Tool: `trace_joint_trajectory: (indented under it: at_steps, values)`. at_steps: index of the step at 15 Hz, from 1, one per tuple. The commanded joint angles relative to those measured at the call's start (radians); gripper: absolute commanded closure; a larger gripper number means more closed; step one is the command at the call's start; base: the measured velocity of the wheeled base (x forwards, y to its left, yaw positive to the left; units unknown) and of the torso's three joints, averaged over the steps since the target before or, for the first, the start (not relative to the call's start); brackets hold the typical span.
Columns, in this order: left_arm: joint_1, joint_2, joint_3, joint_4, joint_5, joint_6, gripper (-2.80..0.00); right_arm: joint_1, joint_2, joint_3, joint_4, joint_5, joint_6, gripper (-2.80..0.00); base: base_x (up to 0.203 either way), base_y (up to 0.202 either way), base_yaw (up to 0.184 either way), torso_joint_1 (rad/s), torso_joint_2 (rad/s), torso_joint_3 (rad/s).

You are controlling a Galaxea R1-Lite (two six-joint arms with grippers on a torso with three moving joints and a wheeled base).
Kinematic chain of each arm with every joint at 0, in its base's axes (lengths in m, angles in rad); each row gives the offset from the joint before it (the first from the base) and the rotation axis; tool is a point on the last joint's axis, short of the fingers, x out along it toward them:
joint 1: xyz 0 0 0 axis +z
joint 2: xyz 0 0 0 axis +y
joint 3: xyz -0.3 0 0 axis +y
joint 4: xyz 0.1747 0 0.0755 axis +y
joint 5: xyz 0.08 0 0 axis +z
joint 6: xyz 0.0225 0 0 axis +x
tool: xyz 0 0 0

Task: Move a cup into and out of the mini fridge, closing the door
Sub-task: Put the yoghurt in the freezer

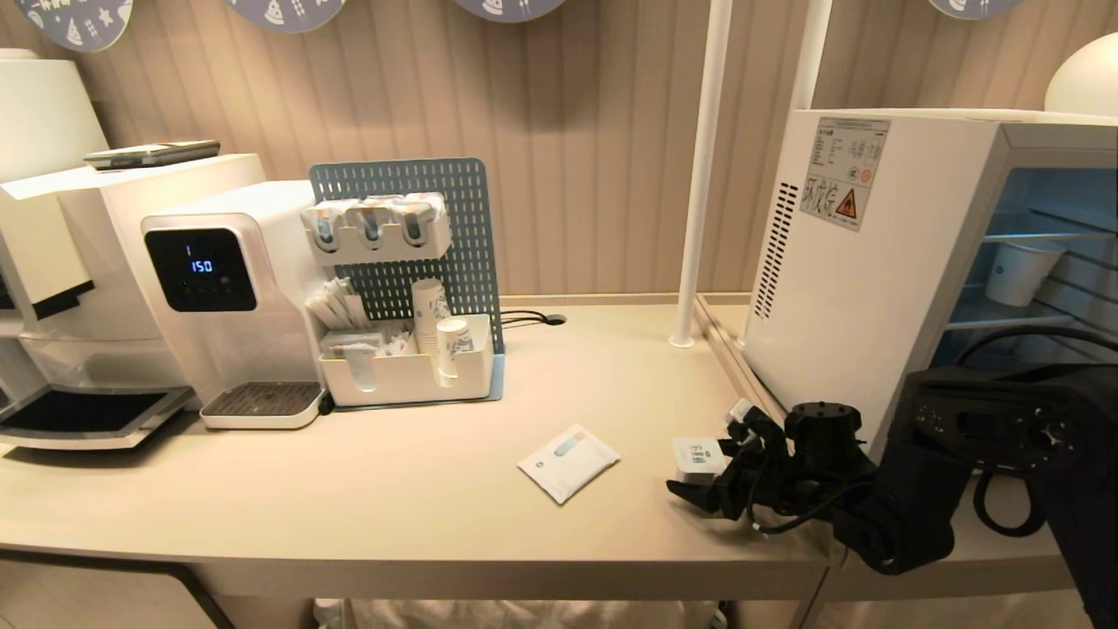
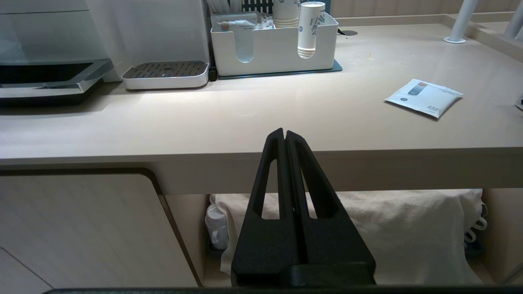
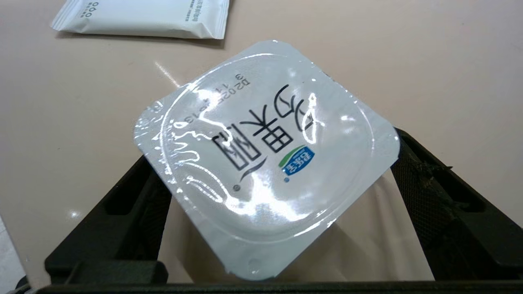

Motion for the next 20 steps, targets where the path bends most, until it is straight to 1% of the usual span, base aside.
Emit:
trace_joint_trajectory:
  at_steps: [1,14,17,19,20]
  values:
    - [0.0,0.001,0.0,0.0,0.0,0.0,0.0,0.0,0.008,-0.008,-0.004,0.001,-0.003,0.0,0.0,0.0,0.0,0.0,0.0,0.0]
    - [0.0,0.001,0.0,0.0,0.0,0.0,0.0,0.0,-0.036,0.042,-0.015,0.001,-0.001,0.0,0.0,0.0,0.0,0.0,0.0,0.0]
    - [0.0,0.001,0.0,0.0,0.0,0.0,0.0,-0.001,-0.125,0.138,-0.061,-0.017,-0.001,0.0,0.0,0.0,0.0,0.0,0.0,0.0]
    - [0.0,0.001,0.0,-0.001,0.0,0.0,0.0,-0.016,-0.21,0.208,-0.108,-0.055,0.006,0.0,0.0,0.0,0.0,0.0,0.0,0.0]
    - [0.0,0.001,0.0,-0.001,0.0,0.0,0.0,-0.023,-0.266,0.244,-0.126,-0.089,0.019,0.0,0.0,0.0,0.0,0.0,0.0,0.0]
